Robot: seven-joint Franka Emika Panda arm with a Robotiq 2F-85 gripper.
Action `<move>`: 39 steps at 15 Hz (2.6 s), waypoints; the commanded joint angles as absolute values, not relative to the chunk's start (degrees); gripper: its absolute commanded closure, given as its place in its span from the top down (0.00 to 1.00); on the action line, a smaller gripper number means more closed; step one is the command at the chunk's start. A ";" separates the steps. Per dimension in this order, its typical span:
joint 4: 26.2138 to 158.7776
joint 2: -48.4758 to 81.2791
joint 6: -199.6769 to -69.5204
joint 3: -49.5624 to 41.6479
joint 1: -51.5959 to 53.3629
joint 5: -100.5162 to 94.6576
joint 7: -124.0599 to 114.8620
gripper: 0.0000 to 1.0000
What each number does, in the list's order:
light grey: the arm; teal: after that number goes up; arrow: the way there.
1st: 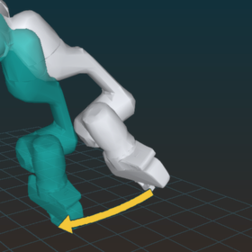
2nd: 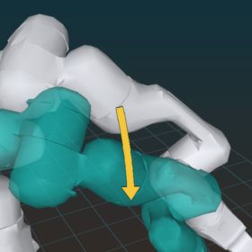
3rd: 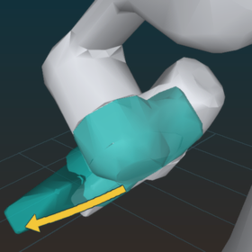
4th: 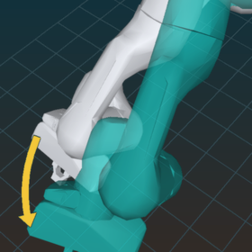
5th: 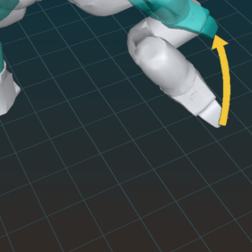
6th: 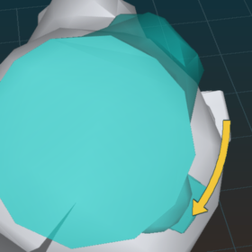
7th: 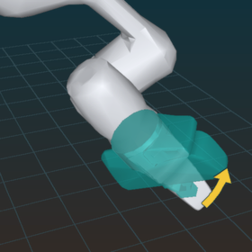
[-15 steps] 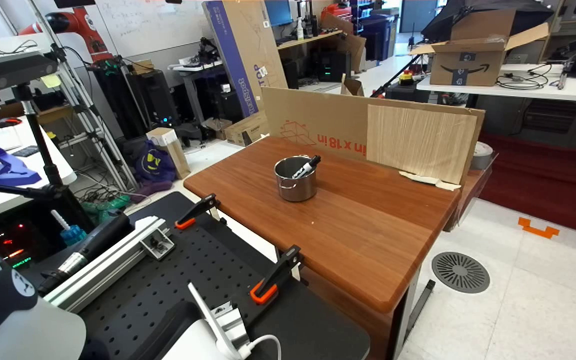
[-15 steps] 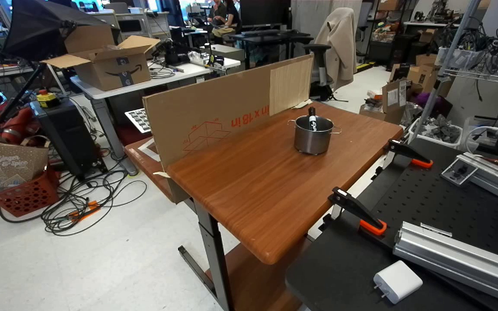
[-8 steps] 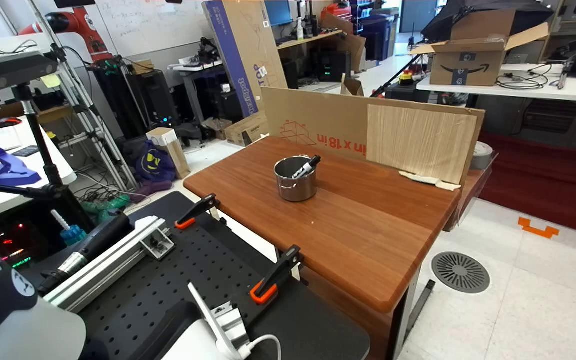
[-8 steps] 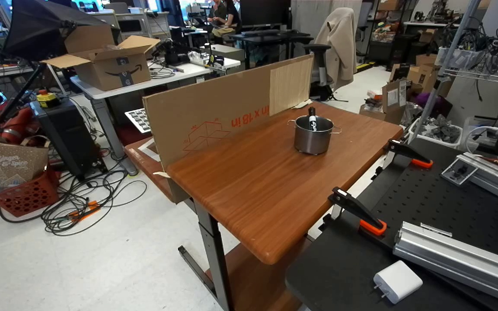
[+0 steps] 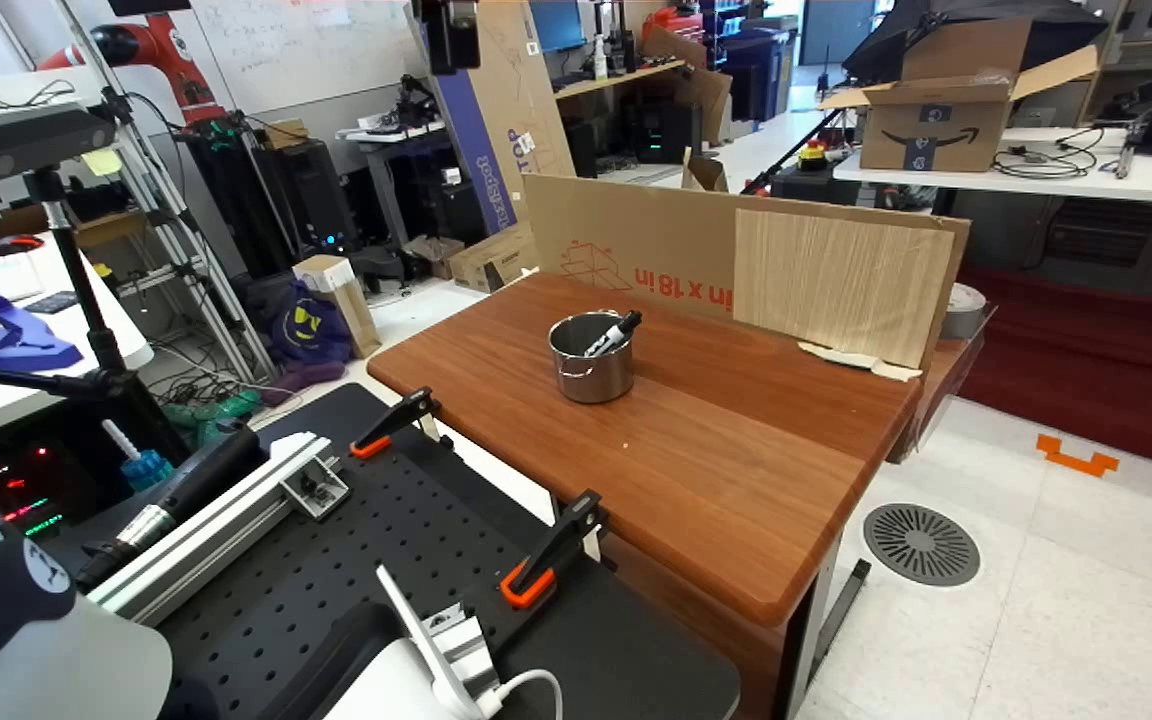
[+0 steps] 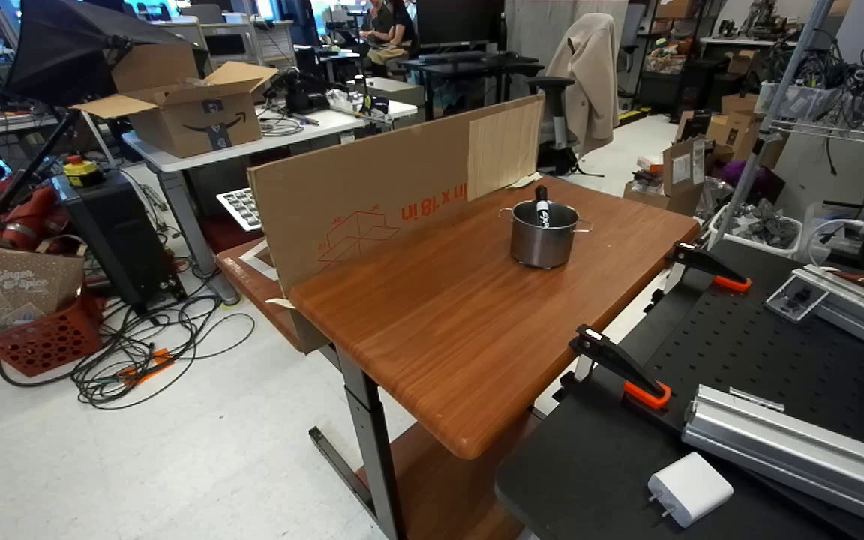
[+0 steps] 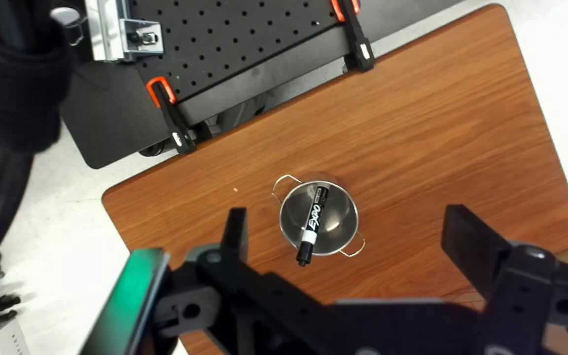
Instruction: Remove the marker from the silver pot and put it on the table
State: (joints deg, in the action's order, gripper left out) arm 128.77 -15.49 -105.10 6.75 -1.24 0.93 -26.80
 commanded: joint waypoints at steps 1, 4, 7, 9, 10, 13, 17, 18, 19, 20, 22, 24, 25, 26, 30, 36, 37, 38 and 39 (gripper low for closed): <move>127.03 -9.67 -110.85 5.40 -1.21 4.70 -29.97 1.00; 127.18 -4.79 -117.48 4.08 -1.20 6.36 -32.19 1.00; 127.44 -0.71 -124.02 2.73 -0.95 7.99 -34.67 1.00; 127.70 1.87 -128.39 2.17 -0.67 8.28 -36.60 1.00; 127.74 3.28 -130.54 1.93 -0.55 8.08 -37.79 1.00; 127.47 7.15 -134.80 1.36 -0.20 7.51 -40.44 1.00; 126.99 12.18 -138.30 0.03 0.22 6.41 -42.93 1.00; 126.73 13.29 -138.63 -0.35 0.29 6.45 -43.13 1.00; 126.42 14.46 -138.86 -0.78 0.34 6.44 -43.37 1.00; 126.18 15.36 -139.01 -1.14 0.38 6.51 -43.48 1.00; 125.33 17.02 -138.84 -1.94 0.65 6.23 -44.38 1.00; 123.94 18.70 -138.05 -2.77 1.04 5.55 -45.95 1.00; 123.26 19.61 -138.08 -3.16 1.24 5.27 -46.73 1.00; 122.81 20.11 -137.80 -3.40 1.41 5.20 -47.24 1.00; 120.68 23.01 -137.30 -4.35 2.27 4.98 -48.72 1.00; 119.58 24.26 -137.30 -4.86 3.20 4.81 -49.28 0.52; 119.51 24.24 -137.25 -4.93 3.32 4.78 -49.28 0.43; 119.46 24.22 -137.30 -5.00 3.41 4.75 -49.32 0.37; 119.49 24.11 -137.41 -5.00 3.45 4.79 -49.24 0.28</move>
